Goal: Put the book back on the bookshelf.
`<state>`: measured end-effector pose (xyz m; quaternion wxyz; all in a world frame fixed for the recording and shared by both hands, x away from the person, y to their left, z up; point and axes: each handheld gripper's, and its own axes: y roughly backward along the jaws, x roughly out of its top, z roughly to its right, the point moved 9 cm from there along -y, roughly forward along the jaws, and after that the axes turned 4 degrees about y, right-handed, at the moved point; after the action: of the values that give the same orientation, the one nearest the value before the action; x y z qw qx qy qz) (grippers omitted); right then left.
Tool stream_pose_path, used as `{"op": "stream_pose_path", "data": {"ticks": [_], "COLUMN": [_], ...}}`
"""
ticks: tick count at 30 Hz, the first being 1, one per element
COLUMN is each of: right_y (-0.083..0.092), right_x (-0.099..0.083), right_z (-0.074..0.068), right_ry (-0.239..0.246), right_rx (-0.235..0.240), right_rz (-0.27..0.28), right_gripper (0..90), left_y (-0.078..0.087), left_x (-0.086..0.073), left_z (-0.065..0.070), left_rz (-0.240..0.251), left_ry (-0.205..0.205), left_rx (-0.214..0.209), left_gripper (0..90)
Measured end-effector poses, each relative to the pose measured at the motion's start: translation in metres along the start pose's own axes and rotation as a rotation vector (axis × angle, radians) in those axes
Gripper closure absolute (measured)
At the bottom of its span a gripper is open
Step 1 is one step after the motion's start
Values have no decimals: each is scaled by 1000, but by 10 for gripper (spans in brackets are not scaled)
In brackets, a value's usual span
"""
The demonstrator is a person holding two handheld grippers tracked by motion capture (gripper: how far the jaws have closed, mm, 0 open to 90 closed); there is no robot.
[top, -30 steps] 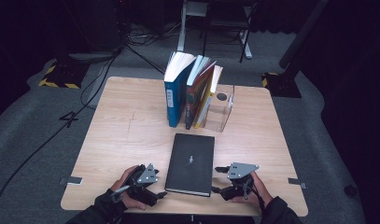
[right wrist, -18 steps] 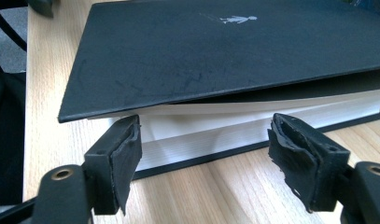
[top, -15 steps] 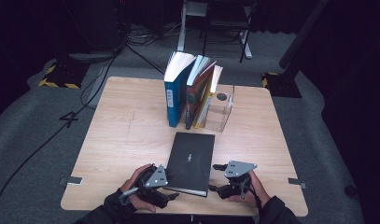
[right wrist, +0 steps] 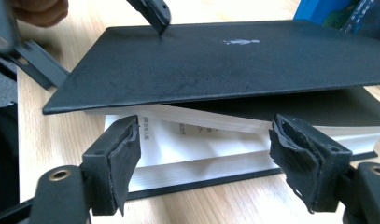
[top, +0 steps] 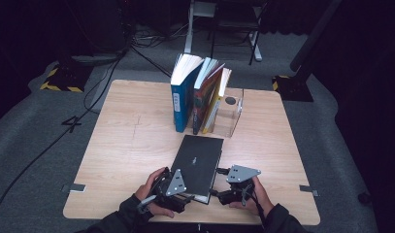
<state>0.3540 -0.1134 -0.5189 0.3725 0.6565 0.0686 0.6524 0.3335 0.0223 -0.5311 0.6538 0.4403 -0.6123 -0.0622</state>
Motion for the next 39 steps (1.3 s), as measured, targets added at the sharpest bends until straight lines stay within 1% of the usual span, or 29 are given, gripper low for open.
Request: {"op": "stream_pose_path", "data": {"ticks": [1, 2, 5, 6, 8, 11, 13, 14, 16, 17, 18, 19, 20, 22, 23, 24, 25, 26, 28, 31, 32, 33, 34, 36, 37, 38, 39], "right_y": [-1, -2, -5, -5, -7, -9, -10, -10, -9, -7, -6, -6, -5, -1, 2, 2, 3, 6, 9, 15, 16, 18, 19, 22, 22, 22, 23], "right_x": [2, 4, 9, 10, 11, 13, 14, 14, 16, 17, 18, 18, 18, 16, 15, 15, 14, 12, 8, -3, -7, -11, -13, -16, -17, -17, -18], "right_z": [-1, -1, -1, -1, -2, -1, -1, -1, 0, 0, 1, 1, 2, 6, 9, 9, 11, 15, 20, 31, 35, 39, 41, 46, 48, 48, 49], "right_ry": [1, 3, -4, -7, 3, 0, -3, -8, -13, -17, -18, -18, -18, -30, -37, -37, -34, -35, -38, -44, -42, -42, -47, -68, -69, -69, -69], "right_rx": [-2, -8, -13, -14, -19, -29, -30, -25, -30, -35, -39, -39, -42, -44, -47, -47, -54, -66, -76, -102, -115, -124, -120, -115, -114, -114, -115], "right_rz": [3, 4, 10, 12, 11, 16, 22, 28, 45, 58, 67, 67, 68, 69, 72, 72, 69, 64, 59, 35, 24, 15, 16, 22, 17, 17, 18], "right_gripper": [258, 258, 257, 258, 258, 258, 273, 282, 295, 316, 312, 312, 310, 296, 295, 295, 295, 293, 292, 290, 289, 288, 287, 283, 279, 279, 280], "left_y": [-2, -4, -8, -10, -11, -12, -10, -9, -5, -4, -3, -3, -1, 3, 6, 6, 8, 9, 9, 11, 13, 14, 15, 17, 17, 18, 18], "left_x": [1, 3, 7, 7, 8, 8, 9, 10, 12, 12, 12, 12, 13, 14, 15, 15, 15, 15, 15, 16, 17, 18, 19, 21, 21, 21, 22], "left_z": [-1, -2, -4, -5, -7, -10, -11, -12, -12, -13, -14, -14, -16, -21, -24, -24, -25, -26, -28, -34, -37, -38, -41, -44, -44, -45, -46], "left_rz": [-5, -3, 28, 32, 27, 35, 48, 66, 89, 98, 108, 108, 118, 138, 148, 148, 159, 160, 165, 169, 181, 186, 194, 214, 214, 220, 216], "left_ry": [-10, -6, 3, 1, -9, -11, -4, -4, -18, -18, -11, -11, 0, 23, 30, 30, 42, 43, 41, 51, 65, 71, 77, 104, 104, 109, 103], "left_rx": [33, 45, 82, 95, 116, 127, 129, 133, 142, 142, 143, 143, 137, 131, 126, 126, 118, 112, 103, 99, 93, 90, 88, 68, 68, 59, 60], "left_gripper": [151, 154, 159, 161, 173, 184, 205, 223, 284, 308, 325, 340, 340, 377, 401, 412, 412, 422, 425, 451, 462, 477, 492, 513, 520, 520, 532]}}
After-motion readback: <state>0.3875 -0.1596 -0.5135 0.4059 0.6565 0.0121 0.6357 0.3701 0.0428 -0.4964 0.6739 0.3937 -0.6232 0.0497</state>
